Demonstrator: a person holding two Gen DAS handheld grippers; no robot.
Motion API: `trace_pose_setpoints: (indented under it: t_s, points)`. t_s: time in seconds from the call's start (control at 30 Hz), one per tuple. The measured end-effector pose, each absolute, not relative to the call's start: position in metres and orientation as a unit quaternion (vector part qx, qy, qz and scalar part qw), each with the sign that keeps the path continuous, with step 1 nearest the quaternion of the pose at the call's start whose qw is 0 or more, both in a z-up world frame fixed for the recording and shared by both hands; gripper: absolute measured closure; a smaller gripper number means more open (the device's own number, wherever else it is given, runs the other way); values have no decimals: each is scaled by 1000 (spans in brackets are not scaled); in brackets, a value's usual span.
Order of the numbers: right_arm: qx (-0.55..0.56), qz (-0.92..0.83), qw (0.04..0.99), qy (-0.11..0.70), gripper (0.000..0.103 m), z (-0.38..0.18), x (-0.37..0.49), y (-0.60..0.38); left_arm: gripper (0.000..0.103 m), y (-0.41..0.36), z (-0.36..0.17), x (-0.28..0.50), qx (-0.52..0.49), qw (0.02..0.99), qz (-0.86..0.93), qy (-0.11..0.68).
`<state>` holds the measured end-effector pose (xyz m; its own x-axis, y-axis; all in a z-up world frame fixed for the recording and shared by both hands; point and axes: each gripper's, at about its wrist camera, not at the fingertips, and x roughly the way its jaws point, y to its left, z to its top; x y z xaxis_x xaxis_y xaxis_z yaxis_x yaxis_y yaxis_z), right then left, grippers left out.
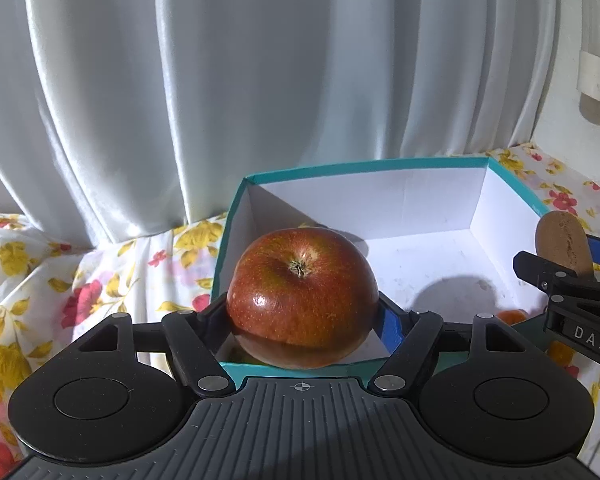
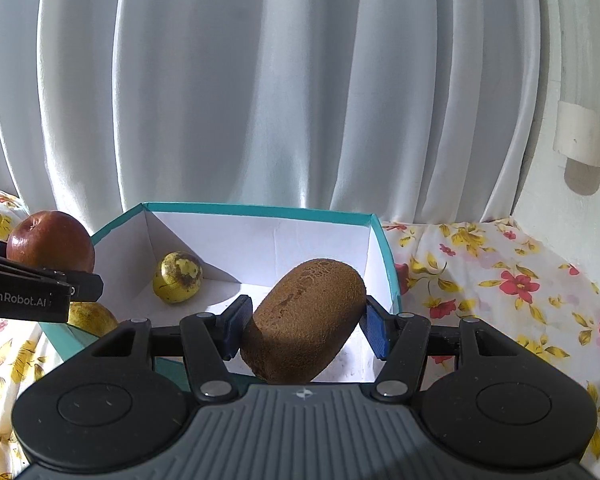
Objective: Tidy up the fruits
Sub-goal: 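Carry the apple with the left tool into the box while the right tool drops the kiwi in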
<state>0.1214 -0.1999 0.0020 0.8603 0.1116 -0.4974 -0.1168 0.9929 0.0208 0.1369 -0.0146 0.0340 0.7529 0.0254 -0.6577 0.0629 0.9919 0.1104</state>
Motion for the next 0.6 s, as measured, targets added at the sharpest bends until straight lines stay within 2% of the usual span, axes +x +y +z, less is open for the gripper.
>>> trace_pose_setpoints:
  t_s: [0.43,0.57,0.6]
  points:
    - [-16,56,964,260,45,-3,125,-195,26,-15,24,144,71,929,-6,362]
    - [-28,53,967,246,46,-1,125,-194,24,-13,28,140,71,934,-3,349]
    - [-23,54,968,245,46,-1,124,-195,20,-13,32,136,72,939,-3,336]
